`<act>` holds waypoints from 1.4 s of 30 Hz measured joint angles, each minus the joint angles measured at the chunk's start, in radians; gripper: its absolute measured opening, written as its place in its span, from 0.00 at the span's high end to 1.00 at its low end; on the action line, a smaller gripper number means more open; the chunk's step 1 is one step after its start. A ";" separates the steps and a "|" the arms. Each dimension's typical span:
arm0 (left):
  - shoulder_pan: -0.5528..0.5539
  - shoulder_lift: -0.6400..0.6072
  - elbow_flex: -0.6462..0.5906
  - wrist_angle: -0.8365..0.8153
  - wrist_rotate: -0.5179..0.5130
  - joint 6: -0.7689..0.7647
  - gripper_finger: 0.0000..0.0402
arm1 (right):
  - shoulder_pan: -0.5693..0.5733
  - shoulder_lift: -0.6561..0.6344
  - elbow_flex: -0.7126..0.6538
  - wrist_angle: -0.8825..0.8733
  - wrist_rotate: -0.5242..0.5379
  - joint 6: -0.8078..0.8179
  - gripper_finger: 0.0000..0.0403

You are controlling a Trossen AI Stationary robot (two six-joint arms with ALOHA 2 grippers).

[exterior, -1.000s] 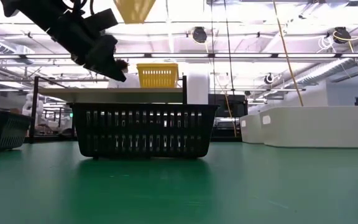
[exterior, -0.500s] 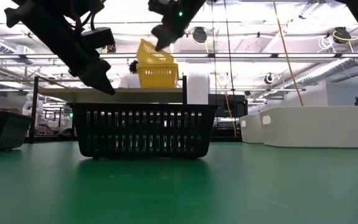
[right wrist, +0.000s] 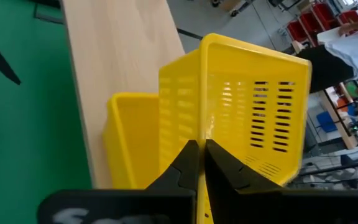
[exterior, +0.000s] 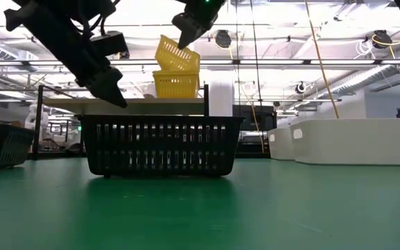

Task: Stack baskets on shelf by color
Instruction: Stack the yellow bin on top of the other yellow bin on the shelf, then put the middle black bin on the shelf

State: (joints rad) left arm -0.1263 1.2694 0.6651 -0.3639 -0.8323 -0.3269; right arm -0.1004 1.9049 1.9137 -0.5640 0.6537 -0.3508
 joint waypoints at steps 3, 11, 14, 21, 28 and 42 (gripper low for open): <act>-0.002 0.000 0.000 -0.014 0.003 -0.018 0.64 | 0.004 0.002 0.000 -0.013 0.000 0.014 0.99; -0.010 0.000 0.000 -0.020 0.004 -0.023 0.64 | -0.003 0.002 0.000 -0.044 -0.002 0.054 0.99; -0.010 0.000 0.000 -0.024 0.004 -0.024 0.64 | -0.003 0.002 0.000 -0.051 -0.002 0.055 0.99; -0.010 0.000 0.000 -0.050 0.005 -0.053 0.64 | -0.003 0.002 0.000 -0.077 -0.081 0.086 0.96; -0.010 0.000 0.000 -0.054 0.005 -0.061 0.64 | -0.002 0.002 0.000 -0.077 -0.080 0.096 0.85; -0.048 0.000 0.000 -0.125 0.005 -0.137 0.64 | 0.047 -0.098 -0.018 -0.160 -0.204 0.197 0.73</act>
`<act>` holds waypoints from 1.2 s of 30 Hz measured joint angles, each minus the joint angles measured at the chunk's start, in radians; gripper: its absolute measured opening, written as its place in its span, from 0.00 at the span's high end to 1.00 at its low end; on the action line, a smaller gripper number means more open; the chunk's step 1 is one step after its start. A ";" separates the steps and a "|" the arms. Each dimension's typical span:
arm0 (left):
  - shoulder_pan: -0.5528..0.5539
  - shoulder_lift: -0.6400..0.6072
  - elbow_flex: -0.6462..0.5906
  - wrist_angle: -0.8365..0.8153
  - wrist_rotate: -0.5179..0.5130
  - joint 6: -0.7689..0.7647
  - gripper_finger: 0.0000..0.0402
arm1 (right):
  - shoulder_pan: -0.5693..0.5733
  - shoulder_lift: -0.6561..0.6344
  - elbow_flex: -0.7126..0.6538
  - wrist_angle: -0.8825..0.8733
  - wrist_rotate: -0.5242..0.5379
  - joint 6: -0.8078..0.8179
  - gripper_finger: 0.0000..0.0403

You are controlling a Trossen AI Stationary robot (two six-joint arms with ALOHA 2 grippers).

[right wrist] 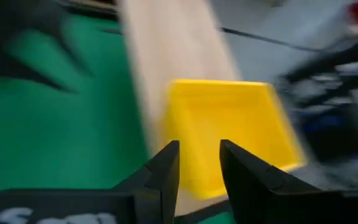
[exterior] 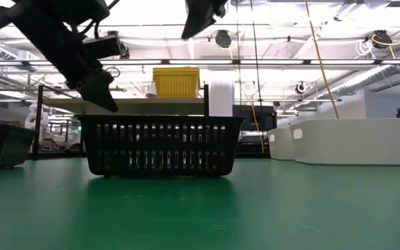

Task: Stack baskets on shelf by color
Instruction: Put the middle black bin on the shelf

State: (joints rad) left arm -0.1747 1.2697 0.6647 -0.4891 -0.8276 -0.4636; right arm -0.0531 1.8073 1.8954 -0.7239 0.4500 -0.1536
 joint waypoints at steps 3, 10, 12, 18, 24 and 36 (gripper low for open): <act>-0.036 0.000 0.000 -0.030 0.002 -0.057 0.64 | 0.030 -0.087 -0.136 0.072 -0.156 0.081 0.74; -0.118 0.000 0.000 0.057 0.051 -0.119 0.64 | 0.146 -0.332 -0.689 0.505 -0.218 0.244 0.74; -0.138 0.000 0.000 0.119 0.065 -0.091 0.64 | 0.171 -0.391 -0.840 0.662 -0.217 0.272 0.74; -0.174 0.000 0.000 0.288 0.078 0.027 0.64 | 0.193 -0.561 -1.164 1.048 -0.215 0.257 0.74; -0.174 0.000 0.000 0.375 0.121 0.094 0.64 | 0.191 -0.718 -1.250 1.198 -0.336 0.275 0.74; -0.132 0.000 0.000 0.457 0.125 0.151 0.64 | 0.208 -0.359 -1.125 1.165 -0.538 0.118 0.73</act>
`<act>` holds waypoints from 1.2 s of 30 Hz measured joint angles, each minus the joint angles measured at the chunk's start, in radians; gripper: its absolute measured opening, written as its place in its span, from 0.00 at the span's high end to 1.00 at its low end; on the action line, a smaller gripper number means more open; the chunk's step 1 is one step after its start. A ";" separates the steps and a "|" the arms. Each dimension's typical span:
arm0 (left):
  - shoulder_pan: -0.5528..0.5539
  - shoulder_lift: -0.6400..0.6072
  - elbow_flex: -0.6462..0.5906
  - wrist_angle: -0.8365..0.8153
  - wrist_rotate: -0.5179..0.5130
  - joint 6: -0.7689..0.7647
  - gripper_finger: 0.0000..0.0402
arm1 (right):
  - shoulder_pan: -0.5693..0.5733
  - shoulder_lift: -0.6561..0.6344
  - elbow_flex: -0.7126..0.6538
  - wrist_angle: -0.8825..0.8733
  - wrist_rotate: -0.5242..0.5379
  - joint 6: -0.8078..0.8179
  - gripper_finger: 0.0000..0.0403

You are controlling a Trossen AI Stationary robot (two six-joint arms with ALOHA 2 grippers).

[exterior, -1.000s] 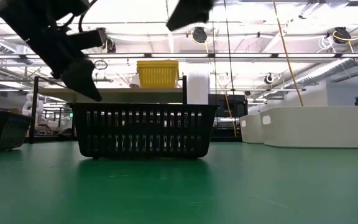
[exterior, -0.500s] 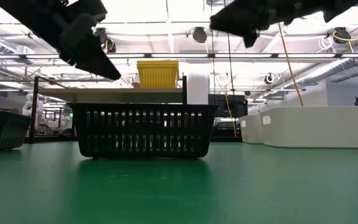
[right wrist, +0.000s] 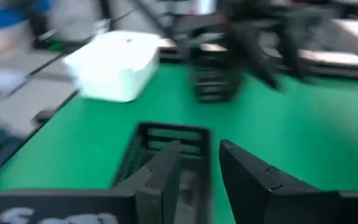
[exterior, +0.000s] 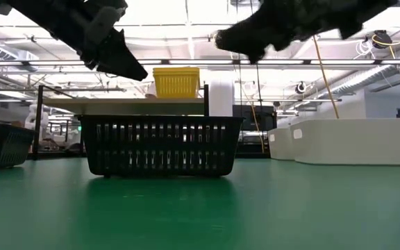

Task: Stack baskets on shelf by color
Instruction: Put the middle black bin on the shelf

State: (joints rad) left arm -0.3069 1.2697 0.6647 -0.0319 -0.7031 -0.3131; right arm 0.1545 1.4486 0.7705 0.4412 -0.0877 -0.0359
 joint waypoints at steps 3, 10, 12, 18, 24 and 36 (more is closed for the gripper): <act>0.000 0.000 0.000 0.000 0.011 0.019 0.64 | 0.021 0.071 0.084 -0.124 -0.083 -0.139 0.71; 0.013 0.000 0.000 0.002 0.015 0.066 0.64 | 0.053 0.125 0.310 -0.494 -0.096 -0.359 0.69; 0.017 0.000 0.000 0.004 0.015 0.060 0.64 | 0.064 0.164 0.356 -0.590 -0.097 -0.421 0.69; 0.018 0.000 0.000 -0.003 0.018 0.032 0.64 | 0.095 0.289 0.417 -0.744 -0.012 -0.723 0.69; 0.019 0.000 0.000 -0.013 0.018 0.030 0.64 | 0.100 0.354 0.418 -0.760 0.144 -0.888 0.69; 0.021 -0.042 0.010 -0.202 -0.009 -0.076 0.64 | 0.092 0.409 0.418 -0.562 0.076 -0.911 0.90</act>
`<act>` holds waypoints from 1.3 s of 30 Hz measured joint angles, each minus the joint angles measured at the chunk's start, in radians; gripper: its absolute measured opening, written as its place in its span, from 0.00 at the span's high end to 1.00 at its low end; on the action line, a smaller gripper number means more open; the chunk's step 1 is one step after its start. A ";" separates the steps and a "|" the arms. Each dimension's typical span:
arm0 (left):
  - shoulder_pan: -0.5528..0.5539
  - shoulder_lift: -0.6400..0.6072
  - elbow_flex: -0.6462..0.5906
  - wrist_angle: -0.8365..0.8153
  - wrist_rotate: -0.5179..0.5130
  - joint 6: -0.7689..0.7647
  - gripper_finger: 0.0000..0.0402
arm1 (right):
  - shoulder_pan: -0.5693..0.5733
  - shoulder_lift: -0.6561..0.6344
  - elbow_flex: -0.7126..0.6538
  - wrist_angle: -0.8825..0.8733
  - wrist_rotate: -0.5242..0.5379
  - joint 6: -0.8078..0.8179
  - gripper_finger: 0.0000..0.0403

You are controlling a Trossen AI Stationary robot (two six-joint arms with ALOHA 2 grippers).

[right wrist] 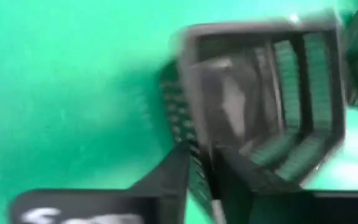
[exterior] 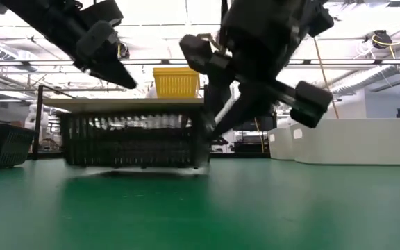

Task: Stack baskets on shelf by color
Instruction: Put the middle black bin on the shelf

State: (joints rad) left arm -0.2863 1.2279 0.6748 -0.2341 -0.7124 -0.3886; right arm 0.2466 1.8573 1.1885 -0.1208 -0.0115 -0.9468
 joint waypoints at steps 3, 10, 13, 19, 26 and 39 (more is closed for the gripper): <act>0.000 -0.075 0.045 -0.237 -0.025 -0.136 0.64 | -0.024 -0.014 0.021 0.004 -0.073 0.043 0.98; -0.010 -0.289 0.119 -0.555 -0.123 -0.235 0.64 | -0.098 -0.028 0.200 0.046 -0.101 0.139 0.99; -0.008 -0.373 0.120 -0.620 -0.182 -0.204 0.64 | -0.154 -0.005 0.335 0.029 -0.153 0.221 0.99; 0.003 -0.461 0.121 -0.709 -0.275 -0.200 0.64 | -0.270 0.161 0.682 0.045 -0.228 0.269 0.99; 0.058 -0.498 0.119 -0.862 -0.304 -0.233 0.64 | -0.348 0.370 0.965 -0.032 -0.121 0.202 1.00; 0.130 -0.593 0.191 -0.961 -0.303 -0.254 0.64 | -0.279 0.349 0.976 -0.232 0.173 0.227 1.00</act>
State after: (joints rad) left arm -0.1566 0.6346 0.8656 -1.1954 -1.0155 -0.6431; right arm -0.0319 2.2064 2.1647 -0.3532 0.1617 -0.7201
